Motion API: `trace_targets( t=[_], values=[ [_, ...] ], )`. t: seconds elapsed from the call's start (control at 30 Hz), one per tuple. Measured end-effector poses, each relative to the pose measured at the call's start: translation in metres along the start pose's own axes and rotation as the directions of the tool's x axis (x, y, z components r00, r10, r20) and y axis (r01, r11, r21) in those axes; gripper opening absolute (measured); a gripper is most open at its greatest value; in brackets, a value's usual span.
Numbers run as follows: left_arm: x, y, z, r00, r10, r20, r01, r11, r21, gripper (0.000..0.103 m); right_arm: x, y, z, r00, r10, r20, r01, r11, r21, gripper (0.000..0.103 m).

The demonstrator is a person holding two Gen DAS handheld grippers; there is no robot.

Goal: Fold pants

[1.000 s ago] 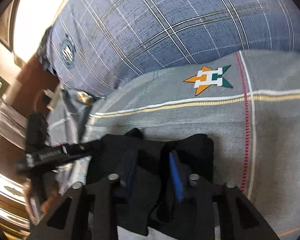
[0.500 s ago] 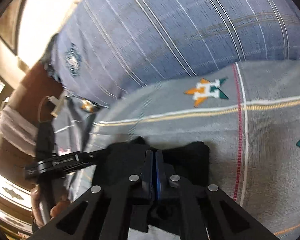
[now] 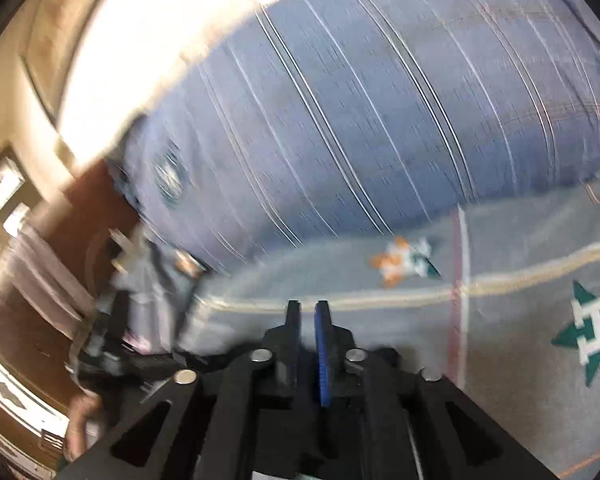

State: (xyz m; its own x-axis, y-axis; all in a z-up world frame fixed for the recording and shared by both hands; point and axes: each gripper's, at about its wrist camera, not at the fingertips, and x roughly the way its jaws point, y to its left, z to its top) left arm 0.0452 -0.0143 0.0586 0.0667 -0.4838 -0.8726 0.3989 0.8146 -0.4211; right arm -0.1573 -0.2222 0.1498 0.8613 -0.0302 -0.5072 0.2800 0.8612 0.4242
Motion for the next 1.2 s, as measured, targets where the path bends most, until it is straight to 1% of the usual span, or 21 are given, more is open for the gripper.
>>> trace_targets(
  t=[0.03,0.07,0.17,0.2,0.27,0.3,0.33,0.37,0.43,0.5,0.6,0.63,0.7,0.77,0.83,0.93,0.97,1.0,1.03,1.1,1.2],
  values=[
    [0.000,-0.001,0.000,1.000,0.006,0.002,-0.006,1.000,0.006,0.068,0.005,0.004,-0.002,0.999,-0.012,-0.030,0.012,1.000,-0.011,0.097],
    [0.000,-0.002,0.000,1.000,0.012,0.004,-0.012,1.000,0.011,0.068,0.009,0.006,-0.006,0.999,-0.018,-0.036,0.017,1.000,-0.014,0.103],
    [-0.001,-0.003,0.000,1.000,0.023,0.015,-0.023,1.000,0.019,0.068,0.031,0.010,-0.015,0.990,-0.049,-0.135,0.044,0.998,-0.038,0.103],
    [-0.001,-0.003,0.000,1.000,0.024,0.016,-0.024,1.000,0.017,0.068,0.038,0.009,-0.019,0.987,-0.027,-0.161,0.022,0.999,-0.035,0.102],
    [-0.001,-0.003,0.000,1.000,0.024,0.017,-0.025,1.000,0.014,0.068,0.050,0.006,-0.023,0.979,-0.027,-0.203,0.024,1.000,-0.021,0.097],
    [-0.001,-0.003,0.000,0.999,0.029,0.019,-0.029,0.999,0.017,0.068,0.057,0.005,-0.025,0.972,-0.036,-0.232,0.033,0.999,-0.015,0.084],
    [-0.001,-0.004,0.000,0.999,0.033,0.021,-0.034,0.999,0.022,0.068,0.066,0.002,-0.028,0.964,-0.030,-0.265,0.031,1.000,0.000,0.066],
    [-0.001,-0.006,-0.001,0.999,0.038,0.025,-0.039,0.999,0.027,0.068,0.074,-0.002,-0.032,0.956,-0.023,-0.292,0.030,0.999,0.018,0.057],
    [-0.001,-0.009,-0.001,0.999,0.042,0.028,-0.043,0.998,0.044,0.068,0.088,-0.012,-0.039,0.938,-0.064,-0.341,0.081,0.996,0.035,0.026],
    [-0.003,-0.012,-0.001,0.998,0.045,0.034,-0.046,0.997,0.058,0.068,0.085,-0.014,-0.041,0.938,-0.083,-0.336,0.103,0.994,0.043,0.005],
    [-0.004,-0.018,-0.004,0.999,0.028,0.036,-0.030,0.997,0.073,0.067,0.059,0.007,-0.029,0.963,-0.137,-0.232,0.127,0.990,-0.058,0.004],
    [0.000,-0.019,-0.004,0.999,0.037,0.032,-0.039,0.996,0.079,0.067,0.058,0.009,-0.028,0.964,-0.145,-0.223,0.132,0.989,-0.072,0.004],
    [0.008,-0.022,-0.005,0.997,0.070,0.024,-0.072,0.993,0.088,0.068,0.071,0.003,-0.034,0.944,-0.181,-0.275,0.169,0.983,-0.066,0.004],
    [0.009,-0.023,-0.006,0.997,0.071,0.024,-0.073,0.993,0.089,0.068,0.093,-0.012,-0.048,0.906,-0.207,-0.369,0.206,0.978,-0.042,0.004],
    [0.005,-0.022,-0.004,0.998,0.064,0.024,-0.066,0.994,0.085,0.068,0.085,-0.021,-0.045,0.926,-0.148,-0.349,0.177,0.983,0.054,0.004],
    [-0.007,-0.019,-0.005,0.998,0.055,0.041,-0.058,0.995,0.079,0.068,0.054,-0.019,-0.027,0.964,-0.060,-0.258,0.086,0.992,0.092,0.006],
    [-0.013,-0.018,-0.008,0.997,0.051,0.051,-0.056,0.995,0.084,0.068,0.043,-0.016,-0.021,0.974,-0.052,-0.220,0.072,0.994,0.082,0.009],
    [-0.020,-0.017,-0.011,0.997,0.040,0.067,-0.046,0.995,0.089,0.068,0.034,-0.015,-0.017,0.982,-0.037,-0.187,0.052,0.996,0.077,0.021],
    [-0.028,-0.014,-0.017,0.996,0.024,0.083,-0.032,0.995,0.093,0.070,0.024,-0.016,-0.014,0.987,-0.012,-0.161,0.025,0.997,0.078,0.057],
    [-0.036,-0.010,-0.031,0.994,-0.003,0.110,-0.007,0.996,0.090,0.079,0.008,-0.022,-0.016,0.995,-0.016,-0.100,0.026,0.995,0.097,0.103],
    [-0.031,-0.003,-0.045,0.996,0.011,0.091,-0.018,0.997,0.072,0.081,0.003,-0.032,-0.029,0.985,-0.023,-0.173,0.045,0.991,0.126,0.103]
  ],
)
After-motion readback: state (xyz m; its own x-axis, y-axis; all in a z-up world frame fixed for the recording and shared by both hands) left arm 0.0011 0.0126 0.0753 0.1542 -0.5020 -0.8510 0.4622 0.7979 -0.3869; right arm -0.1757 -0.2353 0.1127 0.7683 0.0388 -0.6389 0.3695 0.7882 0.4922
